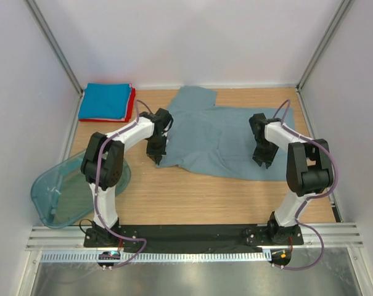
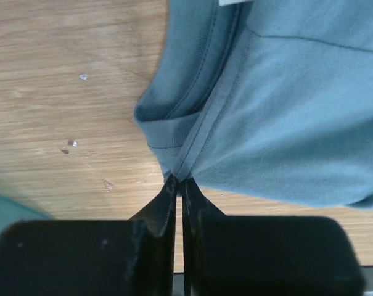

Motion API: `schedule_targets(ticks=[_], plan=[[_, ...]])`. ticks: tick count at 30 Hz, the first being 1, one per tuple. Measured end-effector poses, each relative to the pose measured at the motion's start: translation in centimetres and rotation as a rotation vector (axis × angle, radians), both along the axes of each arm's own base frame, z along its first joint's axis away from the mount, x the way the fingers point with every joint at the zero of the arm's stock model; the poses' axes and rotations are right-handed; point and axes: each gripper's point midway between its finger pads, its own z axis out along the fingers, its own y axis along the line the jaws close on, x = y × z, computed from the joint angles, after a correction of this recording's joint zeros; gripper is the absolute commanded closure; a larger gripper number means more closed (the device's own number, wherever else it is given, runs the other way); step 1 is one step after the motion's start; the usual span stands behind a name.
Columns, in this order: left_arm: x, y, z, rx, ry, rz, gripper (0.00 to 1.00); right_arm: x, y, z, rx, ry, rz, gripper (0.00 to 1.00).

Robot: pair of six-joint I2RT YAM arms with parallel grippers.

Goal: Fold and stack the t-shirts
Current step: Fold the tshirt

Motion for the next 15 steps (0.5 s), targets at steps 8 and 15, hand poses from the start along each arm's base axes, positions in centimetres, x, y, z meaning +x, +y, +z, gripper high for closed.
schedule_targets(ticks=[8,15], plan=[[-0.2,2.6,0.0,0.152,0.005,0.009,1.00,-0.9,-3.8,-1.5,-0.037,0.022,-0.111,0.61],[-1.2,3.2,0.2,0.183,0.045,0.013,0.80,-1.0,-4.3,-1.6,-0.051,0.006,-0.113,0.61]])
